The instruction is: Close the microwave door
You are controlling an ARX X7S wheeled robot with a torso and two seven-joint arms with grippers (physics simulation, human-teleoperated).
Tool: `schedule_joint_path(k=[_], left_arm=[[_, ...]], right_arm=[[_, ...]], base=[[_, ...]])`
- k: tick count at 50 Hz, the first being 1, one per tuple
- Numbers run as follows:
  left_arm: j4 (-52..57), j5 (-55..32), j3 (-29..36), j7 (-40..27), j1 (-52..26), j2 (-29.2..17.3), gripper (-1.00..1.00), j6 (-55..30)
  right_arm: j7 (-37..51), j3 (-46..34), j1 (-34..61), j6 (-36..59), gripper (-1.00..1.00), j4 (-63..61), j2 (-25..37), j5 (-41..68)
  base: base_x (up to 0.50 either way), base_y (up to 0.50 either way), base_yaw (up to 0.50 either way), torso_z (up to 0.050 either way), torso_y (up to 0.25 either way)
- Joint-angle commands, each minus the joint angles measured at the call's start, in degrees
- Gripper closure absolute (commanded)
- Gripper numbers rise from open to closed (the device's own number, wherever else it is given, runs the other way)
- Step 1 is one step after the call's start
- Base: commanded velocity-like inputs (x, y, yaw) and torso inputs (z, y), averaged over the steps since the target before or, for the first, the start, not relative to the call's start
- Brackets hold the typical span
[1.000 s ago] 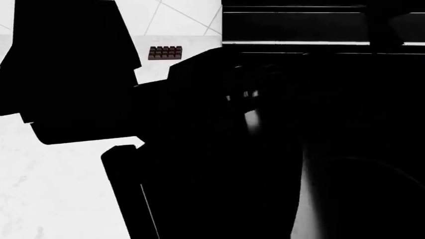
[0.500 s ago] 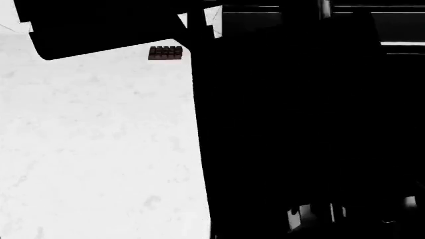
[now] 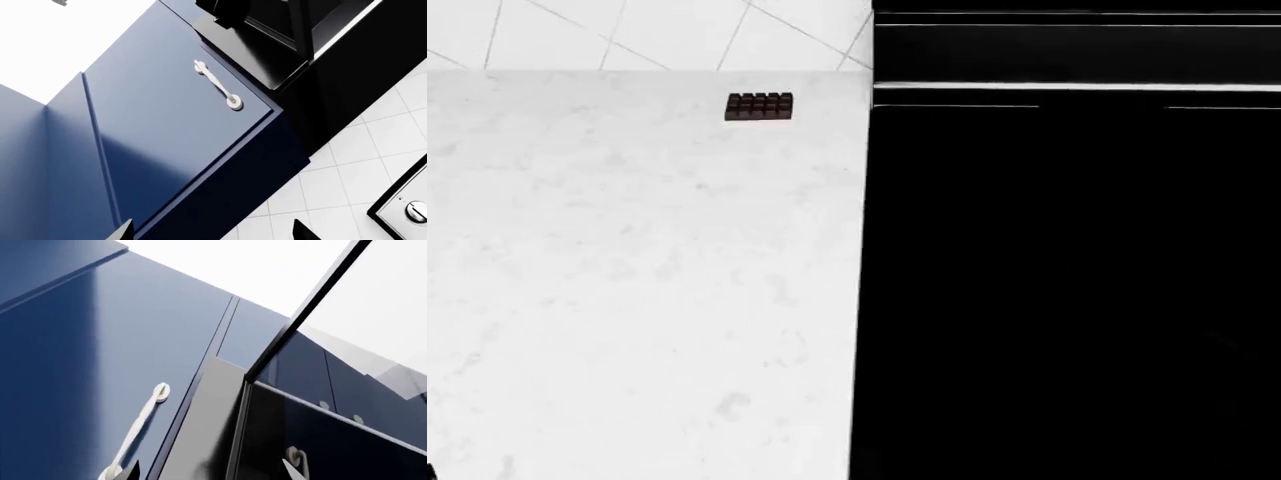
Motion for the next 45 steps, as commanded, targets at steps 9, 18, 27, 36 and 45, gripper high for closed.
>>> schedule_joint_path(k=[9,18,27,36,45], left_arm=[[-0.2,-0.34,0.64,0.11,-0.48,-0.43,-1.0,-0.34],[-0.68,-0.05,1.27,1.18,-1.62,0.19,-1.0,-1.28],[-0.36,0.55,2.14,2.46,-2.51,0.72,-1.0,-1.94],[0.06,0.54,2.0,1.75,-1.96,0.17,-1.0,-1.86],[-0.39,0.3,1.86,0.77,-1.66,-0.51,-1.0,-1.77]], right_arm=[[6.64,7.13,-0.1,-4.28,-1.0,7.2,2.01,9.26],[9.21,9.13,-1.49,-10.17,-1.0,12.62,4.86,10.59],[11.12,13.42,-1.61,-13.29,-1.0,17.81,7.85,11.25],[13.63,16.31,-2.12,-14.88,-1.0,22.85,8.68,11.52],[13.58,16.54,-1.13,-13.98,-1.0,23.91,9.15,11.58]], base=[[0.0,0.0,0.0,0.0,0.0],[0.0,0.0,0.0,0.0,0.0],[0.0,0.0,0.0,0.0,0.0],[0.0,0.0,0.0,0.0,0.0],[0.0,0.0,0.0,0.0,0.0]])
